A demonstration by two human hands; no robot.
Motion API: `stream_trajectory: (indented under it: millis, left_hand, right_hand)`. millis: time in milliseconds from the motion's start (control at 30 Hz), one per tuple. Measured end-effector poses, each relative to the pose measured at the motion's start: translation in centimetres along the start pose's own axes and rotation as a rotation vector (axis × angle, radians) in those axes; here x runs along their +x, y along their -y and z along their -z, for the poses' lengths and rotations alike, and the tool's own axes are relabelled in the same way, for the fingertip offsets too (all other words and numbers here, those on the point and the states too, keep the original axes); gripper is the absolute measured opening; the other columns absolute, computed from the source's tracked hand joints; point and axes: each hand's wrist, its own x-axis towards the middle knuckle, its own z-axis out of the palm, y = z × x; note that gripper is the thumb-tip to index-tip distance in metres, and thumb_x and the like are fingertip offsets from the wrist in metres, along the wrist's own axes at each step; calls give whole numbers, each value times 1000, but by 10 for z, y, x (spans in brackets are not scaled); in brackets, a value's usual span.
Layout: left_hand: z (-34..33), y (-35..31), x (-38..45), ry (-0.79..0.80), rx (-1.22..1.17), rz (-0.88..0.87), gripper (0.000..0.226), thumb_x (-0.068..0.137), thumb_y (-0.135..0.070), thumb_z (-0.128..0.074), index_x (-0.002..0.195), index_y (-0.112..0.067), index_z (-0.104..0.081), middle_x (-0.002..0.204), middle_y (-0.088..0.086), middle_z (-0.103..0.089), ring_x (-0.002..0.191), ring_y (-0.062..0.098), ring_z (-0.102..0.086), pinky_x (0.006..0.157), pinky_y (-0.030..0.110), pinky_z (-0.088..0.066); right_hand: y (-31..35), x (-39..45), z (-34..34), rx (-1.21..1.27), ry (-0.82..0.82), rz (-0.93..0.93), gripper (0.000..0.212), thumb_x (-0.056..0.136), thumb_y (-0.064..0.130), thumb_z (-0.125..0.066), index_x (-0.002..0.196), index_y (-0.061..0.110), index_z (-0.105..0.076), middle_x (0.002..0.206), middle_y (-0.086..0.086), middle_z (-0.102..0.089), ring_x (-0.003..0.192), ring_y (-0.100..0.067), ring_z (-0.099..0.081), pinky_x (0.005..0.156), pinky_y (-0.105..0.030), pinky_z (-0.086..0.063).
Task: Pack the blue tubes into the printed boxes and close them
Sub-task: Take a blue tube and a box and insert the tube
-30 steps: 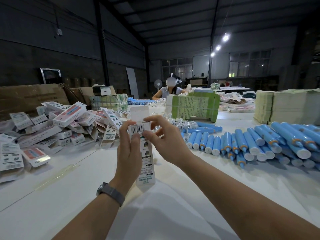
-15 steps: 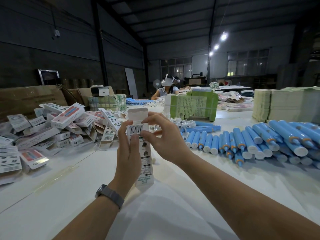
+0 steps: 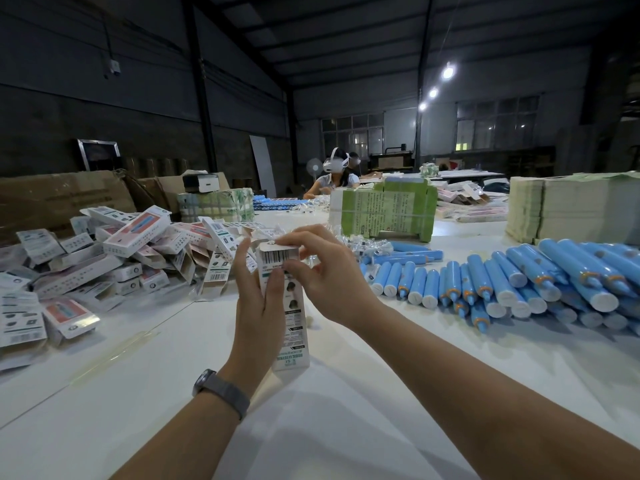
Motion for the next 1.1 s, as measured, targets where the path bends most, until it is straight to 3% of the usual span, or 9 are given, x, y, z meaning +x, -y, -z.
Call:
stream_trajectory:
  millis: [100,200,300,433,533,700,900,1000,1100]
  left_hand:
    - [0,-2,0,13,51,-23,49,102,-39,-41,136,-70,-23,117,-46,-56,110,-11,-60,82,9,-48]
    - [0,-2,0,2,105,-83,47,106,-23,-42,144,-45,-25,114,-59,-46,107,-25,-52,79,-3,-40]
    - [1,-1,1,-14,114,-77,46,104,-24,-46,137,-51,-29,116,-52,-51,106,-16,-59,79,3,-45]
    - [2,-4,1,-18,105,-87,42,105,-17,-46,130,-48,-34,105,-38,-64,89,-2,-68,70,14,-53]
    - [0,-3,1,-6,89,-96,35,102,-23,-45,129,-44,-38,94,-29,-65,73,4,-65,60,22,-54]
    - [1,-3,0,0,107,-91,32,101,-30,-44,128,-44,-38,101,-24,-66,83,13,-70,68,44,-59]
    - [0,1,-1,21,128,-131,36,104,-25,-42,135,-41,-34,110,-36,-62,96,1,-68,71,22,-58]
    - [0,4,-2,18,129,-132,39,104,-28,-40,141,-36,-31,112,-34,-62,98,1,-68,74,24,-59]
    - [-1,6,-2,37,126,-118,48,100,-24,-44,142,-43,-29,114,-36,-61,100,1,-68,72,25,-60]
  right_hand:
    - [-1,0,-1,-49,-19,51,24,93,10,-64,116,16,-70,114,5,-59,93,-11,-57,80,-36,-54]
    - [-2,-1,-2,-101,-35,117,25,94,10,-62,118,15,-70,118,4,-61,96,-12,-60,77,-34,-55]
    - [-4,-1,-3,-144,-21,139,31,95,7,-59,123,16,-68,124,3,-63,105,-16,-63,81,-42,-56]
    - [-5,-2,-4,-71,-29,92,33,93,10,-56,122,15,-70,123,5,-64,107,-15,-63,84,-44,-56]
    - [-1,0,-3,50,-62,8,24,93,24,-60,111,18,-75,110,10,-67,99,-9,-64,81,-40,-56]
    - [6,7,-4,132,-98,-47,7,90,18,-70,93,17,-77,88,11,-60,85,-10,-63,74,-33,-54]
    - [8,2,-8,33,-99,21,12,92,17,-67,100,20,-74,90,7,-53,86,-10,-59,75,-38,-52]
    - [9,1,-7,9,-87,39,14,92,21,-68,104,21,-75,92,8,-51,88,-8,-56,74,-34,-51]
    - [11,2,-7,21,-92,18,11,90,20,-71,100,19,-75,95,8,-55,90,-8,-58,75,-26,-48]
